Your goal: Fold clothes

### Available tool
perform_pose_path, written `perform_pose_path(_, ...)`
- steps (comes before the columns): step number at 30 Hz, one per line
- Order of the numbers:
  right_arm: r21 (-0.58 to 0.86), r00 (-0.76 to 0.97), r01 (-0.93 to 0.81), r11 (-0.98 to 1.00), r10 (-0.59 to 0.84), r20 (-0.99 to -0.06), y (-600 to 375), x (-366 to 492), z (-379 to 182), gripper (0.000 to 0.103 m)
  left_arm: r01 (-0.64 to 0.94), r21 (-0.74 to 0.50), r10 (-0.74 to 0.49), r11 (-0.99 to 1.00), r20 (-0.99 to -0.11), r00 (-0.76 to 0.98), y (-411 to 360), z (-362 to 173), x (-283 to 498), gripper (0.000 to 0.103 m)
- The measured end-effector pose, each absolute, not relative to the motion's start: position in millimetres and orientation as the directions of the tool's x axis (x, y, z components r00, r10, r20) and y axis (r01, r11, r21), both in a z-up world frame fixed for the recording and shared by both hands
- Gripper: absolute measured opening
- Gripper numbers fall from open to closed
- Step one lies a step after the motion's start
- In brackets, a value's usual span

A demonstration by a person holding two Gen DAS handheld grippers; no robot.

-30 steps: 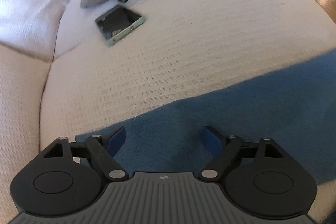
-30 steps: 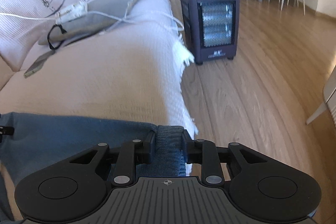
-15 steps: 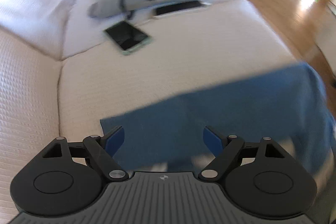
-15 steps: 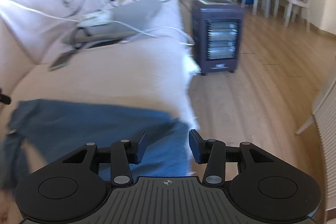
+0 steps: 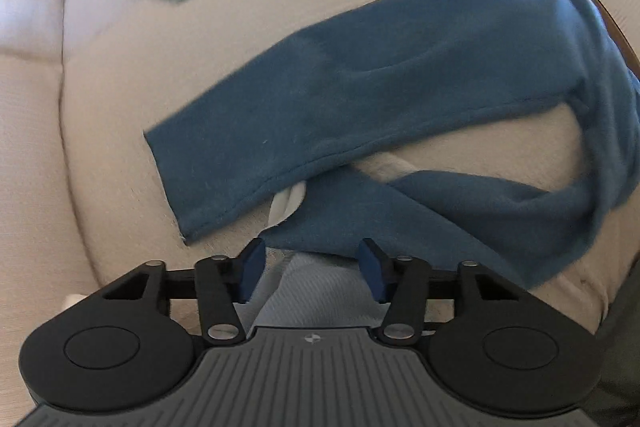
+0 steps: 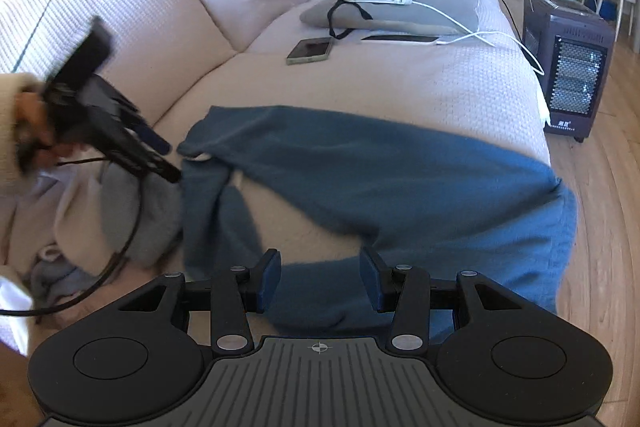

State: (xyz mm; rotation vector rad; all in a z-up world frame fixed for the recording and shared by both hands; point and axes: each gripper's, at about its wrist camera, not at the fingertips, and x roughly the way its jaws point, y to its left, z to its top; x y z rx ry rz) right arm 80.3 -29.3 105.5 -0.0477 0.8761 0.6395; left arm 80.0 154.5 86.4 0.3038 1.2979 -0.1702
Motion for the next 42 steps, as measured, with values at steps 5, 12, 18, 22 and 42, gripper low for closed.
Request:
perform_pose_path(5,0.196,0.484,-0.463,0.864,0.432,-0.761,-53.7,69.5,96.4,0.044,0.234,0.080,0.015,0.969,-0.963,0.268,173.7,67.6,95.5,0.052)
perform_pose_path(12,0.205,0.472,-0.390,0.898,0.386,-0.793,-80.0,56.1,78.7,0.044,0.101,-0.025,-0.053,0.995,-0.958,0.282,175.4,73.8,93.9,0.007)
perform_pose_path(18,0.186,0.465,-0.372,0.909,0.356,-0.811,-88.3,50.8,72.4,0.044,-0.018,-0.228,-0.190,0.973,-0.850,0.490,206.1,169.9,55.2,0.007)
perform_pose_path(22,0.186,0.452,-0.400,0.897,0.370,-0.812,-83.3,51.8,72.9,0.044,-0.110,-0.230,-0.122,0.967,-0.796,0.593,237.0,220.4,11.1,0.007)
perform_pose_path(42,0.169,0.460,-0.233,0.958,0.262,-0.849,-135.4,70.1,57.3,0.047,-0.303,-0.085,0.070,0.949,-0.882,0.466,269.4,169.3,16.0,0.012)
